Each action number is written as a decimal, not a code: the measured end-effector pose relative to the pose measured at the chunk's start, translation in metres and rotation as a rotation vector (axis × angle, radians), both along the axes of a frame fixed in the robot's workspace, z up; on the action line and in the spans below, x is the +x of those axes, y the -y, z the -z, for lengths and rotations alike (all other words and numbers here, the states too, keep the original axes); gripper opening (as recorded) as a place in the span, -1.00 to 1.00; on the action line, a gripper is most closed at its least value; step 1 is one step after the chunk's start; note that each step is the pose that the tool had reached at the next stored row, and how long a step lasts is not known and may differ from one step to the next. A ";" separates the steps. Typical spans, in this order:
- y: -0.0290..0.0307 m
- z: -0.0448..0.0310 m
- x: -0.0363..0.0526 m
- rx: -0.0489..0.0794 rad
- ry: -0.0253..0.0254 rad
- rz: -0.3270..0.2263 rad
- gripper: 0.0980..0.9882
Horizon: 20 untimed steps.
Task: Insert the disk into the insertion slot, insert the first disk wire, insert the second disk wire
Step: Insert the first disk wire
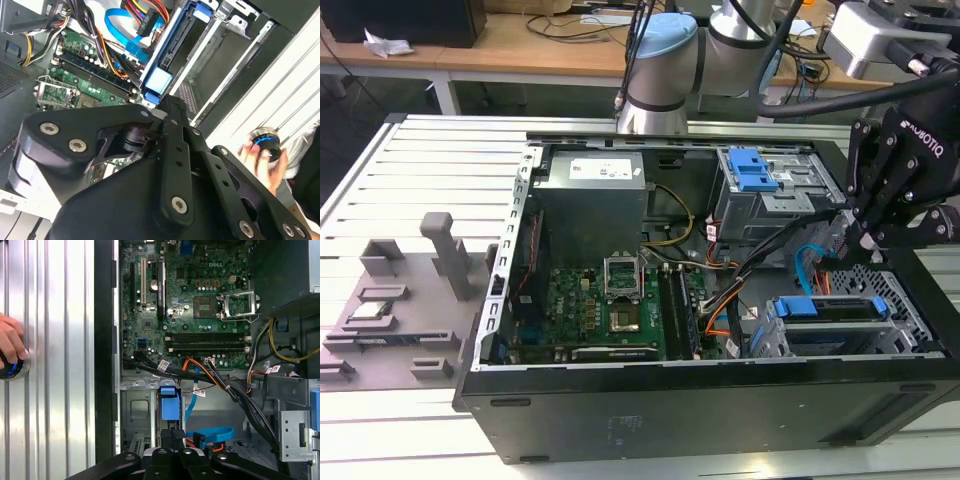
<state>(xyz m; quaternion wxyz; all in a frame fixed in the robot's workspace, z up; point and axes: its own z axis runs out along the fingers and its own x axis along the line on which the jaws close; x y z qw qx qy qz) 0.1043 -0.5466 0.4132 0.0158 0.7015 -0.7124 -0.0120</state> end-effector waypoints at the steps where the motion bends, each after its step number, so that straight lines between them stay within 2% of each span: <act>1: 0.0000 0.0000 0.0000 0.000 0.0000 0.000 -0.98; 3: 0.0000 0.0001 0.0005 0.000 0.0000 0.000 -0.98; 6: -0.0023 0.0030 0.0157 -0.001 0.0000 0.000 -0.98; 8: -0.0084 0.0041 0.0242 -0.003 -0.0001 0.000 -0.98; 10: -0.0186 0.0058 0.0296 -0.007 -0.0001 0.000 -0.98; 11: -0.0274 0.0103 0.0348 -0.011 -0.0005 0.000 -0.98; 12: -0.0300 0.0145 0.0366 -0.012 -0.0009 0.000 -0.98; 18: -0.0357 0.0343 0.0400 -0.013 -0.0011 0.000 -0.98; 20: -0.0405 0.0416 0.0400 -0.013 -0.0011 0.000 -0.98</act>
